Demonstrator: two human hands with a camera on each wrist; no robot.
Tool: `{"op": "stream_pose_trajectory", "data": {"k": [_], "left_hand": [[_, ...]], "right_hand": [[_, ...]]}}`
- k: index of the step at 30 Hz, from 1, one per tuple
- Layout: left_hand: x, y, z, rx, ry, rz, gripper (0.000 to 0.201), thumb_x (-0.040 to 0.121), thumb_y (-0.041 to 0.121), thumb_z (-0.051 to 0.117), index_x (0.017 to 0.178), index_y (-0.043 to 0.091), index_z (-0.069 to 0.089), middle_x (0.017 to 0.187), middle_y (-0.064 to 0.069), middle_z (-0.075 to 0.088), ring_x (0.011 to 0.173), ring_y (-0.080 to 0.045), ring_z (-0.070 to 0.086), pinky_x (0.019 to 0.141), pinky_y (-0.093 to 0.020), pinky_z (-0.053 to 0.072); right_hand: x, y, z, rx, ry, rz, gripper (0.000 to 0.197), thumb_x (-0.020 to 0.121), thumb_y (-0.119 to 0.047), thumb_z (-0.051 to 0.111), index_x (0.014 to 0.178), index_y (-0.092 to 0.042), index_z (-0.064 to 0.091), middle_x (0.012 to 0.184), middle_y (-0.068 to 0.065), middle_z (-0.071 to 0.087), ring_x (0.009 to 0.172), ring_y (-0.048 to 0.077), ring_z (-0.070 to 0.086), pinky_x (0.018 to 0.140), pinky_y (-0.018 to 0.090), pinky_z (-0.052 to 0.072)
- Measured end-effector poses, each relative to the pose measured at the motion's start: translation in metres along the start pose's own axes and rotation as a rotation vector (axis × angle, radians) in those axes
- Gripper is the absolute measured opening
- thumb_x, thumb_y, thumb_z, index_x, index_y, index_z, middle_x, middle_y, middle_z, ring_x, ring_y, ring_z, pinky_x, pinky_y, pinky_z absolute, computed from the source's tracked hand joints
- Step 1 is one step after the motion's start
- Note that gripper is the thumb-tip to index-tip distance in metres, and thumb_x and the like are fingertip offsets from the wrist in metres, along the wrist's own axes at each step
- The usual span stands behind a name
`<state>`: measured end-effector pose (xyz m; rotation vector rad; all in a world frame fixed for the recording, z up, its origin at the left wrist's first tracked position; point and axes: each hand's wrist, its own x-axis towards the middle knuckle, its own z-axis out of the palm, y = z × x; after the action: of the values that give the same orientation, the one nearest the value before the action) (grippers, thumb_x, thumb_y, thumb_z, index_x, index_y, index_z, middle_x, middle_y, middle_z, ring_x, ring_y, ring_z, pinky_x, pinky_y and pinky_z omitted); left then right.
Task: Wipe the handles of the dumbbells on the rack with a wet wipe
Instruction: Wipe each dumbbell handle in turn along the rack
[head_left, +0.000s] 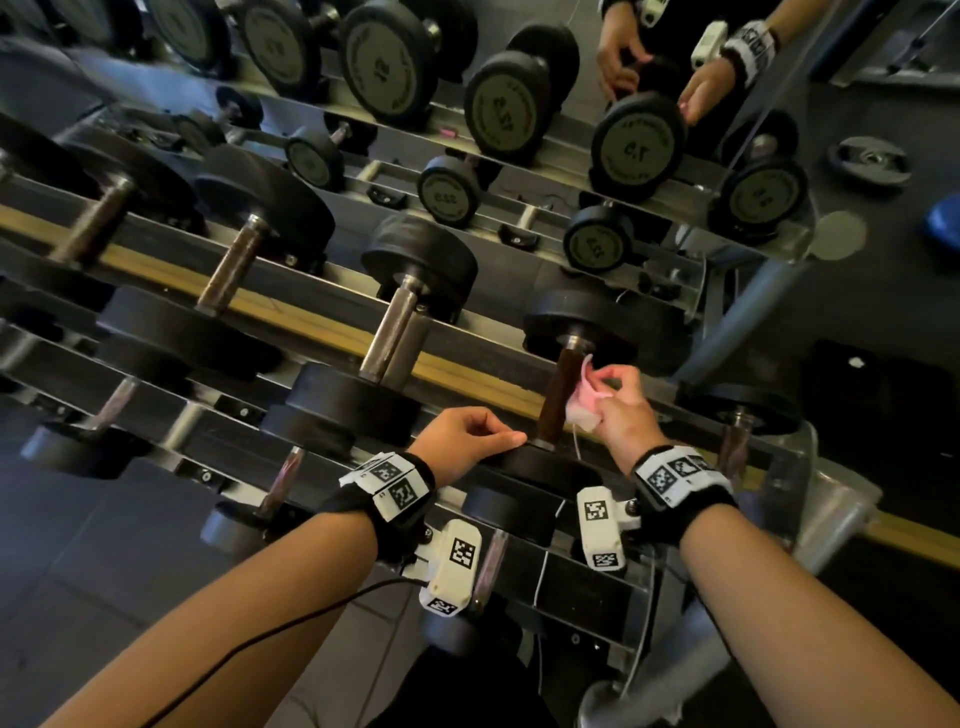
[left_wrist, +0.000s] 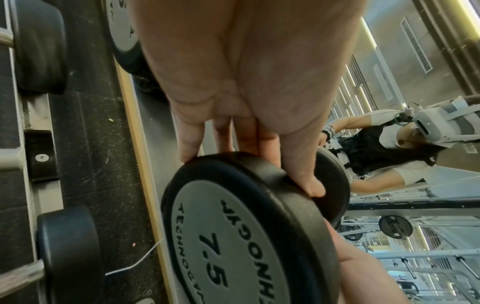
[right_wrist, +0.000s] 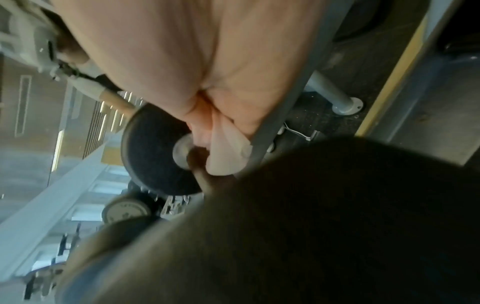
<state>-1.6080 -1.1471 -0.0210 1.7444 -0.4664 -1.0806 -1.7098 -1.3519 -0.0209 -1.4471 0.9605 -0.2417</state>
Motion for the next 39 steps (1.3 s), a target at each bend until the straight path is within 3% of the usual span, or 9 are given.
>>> {"op": "stream_pose_trajectory", "data": {"k": [4,7,12,20,25,29,31,34,39], "left_hand": [[0.002,-0.002,-0.001,0.006,-0.004,0.006,0.015,0.079,0.04,0.079,0.079,0.027,0.072,0.088,0.0,0.076,0.084,-0.015,0.073,0.085,-0.035,0.059],[0.004,-0.002,-0.004,0.015,-0.015,0.01,0.014,0.078,0.041,0.08,0.077,0.029,0.072,0.086,0.001,0.076,0.081,-0.013,0.072,0.082,-0.032,0.059],[0.007,-0.002,-0.006,0.007,-0.047,0.0,0.016,0.077,0.041,0.08,0.077,0.027,0.072,0.084,0.002,0.075,0.08,-0.013,0.072,0.081,-0.032,0.058],[0.008,-0.003,-0.003,0.002,-0.025,-0.021,0.024,0.075,0.041,0.081,0.082,0.02,0.073,0.087,0.0,0.076,0.084,-0.017,0.073,0.083,-0.037,0.06],[0.007,-0.001,-0.004,0.0,-0.02,-0.033,0.029,0.075,0.041,0.081,0.084,0.015,0.072,0.087,0.0,0.076,0.085,-0.019,0.073,0.084,-0.038,0.059],[0.004,0.001,0.001,0.003,0.033,-0.03,0.022,0.078,0.034,0.081,0.079,0.015,0.07,0.077,0.003,0.073,0.077,-0.017,0.068,0.086,-0.041,0.056],[0.002,0.003,0.003,0.0,0.049,-0.031,0.022,0.079,0.032,0.08,0.08,0.013,0.069,0.077,0.003,0.072,0.078,-0.016,0.066,0.086,-0.039,0.054],[-0.002,0.004,0.007,-0.014,0.095,-0.02,0.019,0.08,0.03,0.079,0.08,0.013,0.069,0.076,0.005,0.073,0.078,-0.012,0.066,0.08,-0.031,0.052],[-0.013,0.004,0.015,-0.037,0.192,0.02,0.011,0.083,0.028,0.078,0.089,0.02,0.074,0.089,0.006,0.075,0.085,-0.007,0.069,0.074,-0.015,0.051]], "right_hand": [[-0.017,0.023,0.001,-0.128,-0.021,-0.026,0.024,0.088,-0.017,0.058,0.09,-0.04,0.056,0.098,0.007,0.064,0.082,0.02,0.059,0.069,0.032,0.044],[-0.026,0.026,-0.014,-0.155,-0.138,0.037,0.026,0.086,-0.006,0.054,0.083,-0.031,0.062,0.084,0.006,0.066,0.071,0.019,0.061,0.061,0.026,0.046],[-0.011,-0.002,-0.02,-0.024,0.224,-0.027,0.023,0.087,0.001,0.061,0.085,-0.021,0.058,0.084,0.002,0.062,0.067,0.01,0.059,0.048,0.009,0.042],[-0.039,0.001,0.013,-0.249,0.045,-0.081,0.024,0.096,-0.011,0.047,0.094,-0.035,0.049,0.093,0.001,0.06,0.076,0.016,0.056,0.061,0.027,0.041],[-0.058,0.0,-0.002,-0.375,-0.093,-0.031,0.019,0.093,-0.005,0.044,0.093,-0.02,0.055,0.104,0.005,0.064,0.093,0.021,0.061,0.083,0.035,0.046],[-0.064,-0.016,-0.013,-0.24,-0.183,-0.018,0.009,0.09,0.006,0.053,0.086,-0.003,0.052,0.076,0.0,0.071,0.069,0.001,0.069,0.059,0.009,0.049],[-0.064,-0.019,-0.019,-0.281,-0.099,-0.05,0.02,0.09,0.011,0.04,0.087,-0.004,0.053,0.073,0.002,0.068,0.067,0.005,0.066,0.057,0.013,0.045],[-0.064,-0.024,-0.032,-0.36,-0.016,-0.097,0.017,0.088,0.001,0.049,0.093,-0.013,0.057,0.087,0.007,0.062,0.079,0.022,0.058,0.06,0.023,0.043],[-0.054,-0.052,-0.048,-0.451,-0.213,-0.171,0.028,0.088,-0.002,0.054,0.091,-0.029,0.056,0.091,0.007,0.066,0.075,0.022,0.062,0.058,0.025,0.047]]}}
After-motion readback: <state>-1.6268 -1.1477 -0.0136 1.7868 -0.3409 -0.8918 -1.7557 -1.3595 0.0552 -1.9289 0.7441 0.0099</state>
